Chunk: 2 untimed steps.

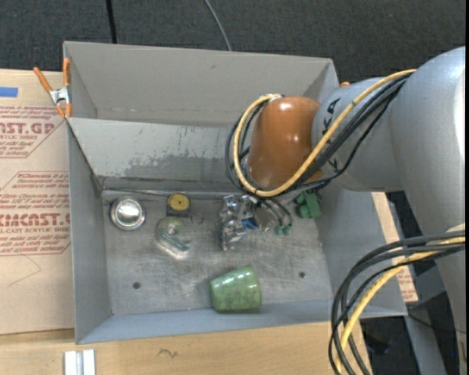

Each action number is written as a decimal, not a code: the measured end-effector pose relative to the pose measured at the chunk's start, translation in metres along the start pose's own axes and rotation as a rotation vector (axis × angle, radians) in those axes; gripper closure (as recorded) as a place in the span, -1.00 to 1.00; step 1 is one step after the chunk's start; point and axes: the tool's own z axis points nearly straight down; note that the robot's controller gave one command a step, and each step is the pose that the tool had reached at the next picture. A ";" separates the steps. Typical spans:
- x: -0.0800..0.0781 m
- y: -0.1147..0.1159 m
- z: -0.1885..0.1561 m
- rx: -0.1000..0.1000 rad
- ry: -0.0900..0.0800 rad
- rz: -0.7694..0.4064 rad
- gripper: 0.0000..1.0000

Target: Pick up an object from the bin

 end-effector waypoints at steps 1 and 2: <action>-0.002 0.000 -0.062 0.003 -0.005 0.000 1.00; -0.004 0.001 -0.087 0.002 -0.002 0.000 1.00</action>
Offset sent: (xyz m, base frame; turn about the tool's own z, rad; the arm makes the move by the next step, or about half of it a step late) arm 0.0000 0.0000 0.0582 0.0000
